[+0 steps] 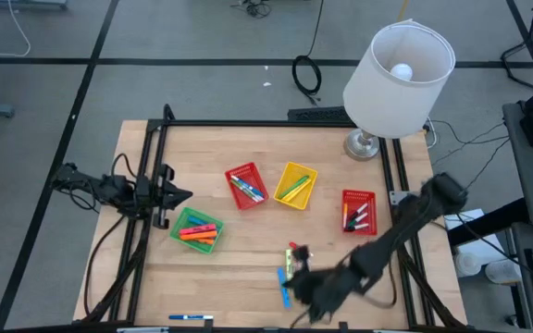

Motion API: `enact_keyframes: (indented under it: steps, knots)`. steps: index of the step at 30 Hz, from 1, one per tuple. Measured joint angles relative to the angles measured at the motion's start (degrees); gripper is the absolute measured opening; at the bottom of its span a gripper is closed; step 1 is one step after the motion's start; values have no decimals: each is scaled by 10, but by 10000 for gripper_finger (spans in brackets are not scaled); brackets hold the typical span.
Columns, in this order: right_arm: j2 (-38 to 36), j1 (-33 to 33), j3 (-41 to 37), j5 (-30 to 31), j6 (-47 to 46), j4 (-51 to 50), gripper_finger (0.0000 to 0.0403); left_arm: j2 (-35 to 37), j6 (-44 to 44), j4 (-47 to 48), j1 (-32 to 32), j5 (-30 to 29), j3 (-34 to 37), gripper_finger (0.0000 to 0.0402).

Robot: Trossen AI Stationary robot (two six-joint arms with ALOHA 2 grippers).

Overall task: Pick & Place Markers
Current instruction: Put the white and red marker into the right red bin

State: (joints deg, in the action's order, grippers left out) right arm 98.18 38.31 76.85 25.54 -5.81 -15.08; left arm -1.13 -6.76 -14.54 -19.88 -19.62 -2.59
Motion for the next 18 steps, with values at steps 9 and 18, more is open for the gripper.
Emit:
enact_keyframes:
  steps: [9, 18]
  knots:
    - [187, 47, 321, 0, -121, -193, 0, 0, 61, 43, 0, 0, 0, 21]
    - [230, 49, 329, -1, -226, -198, 0, 0, 65, 40, 0, 0, 0, 21]
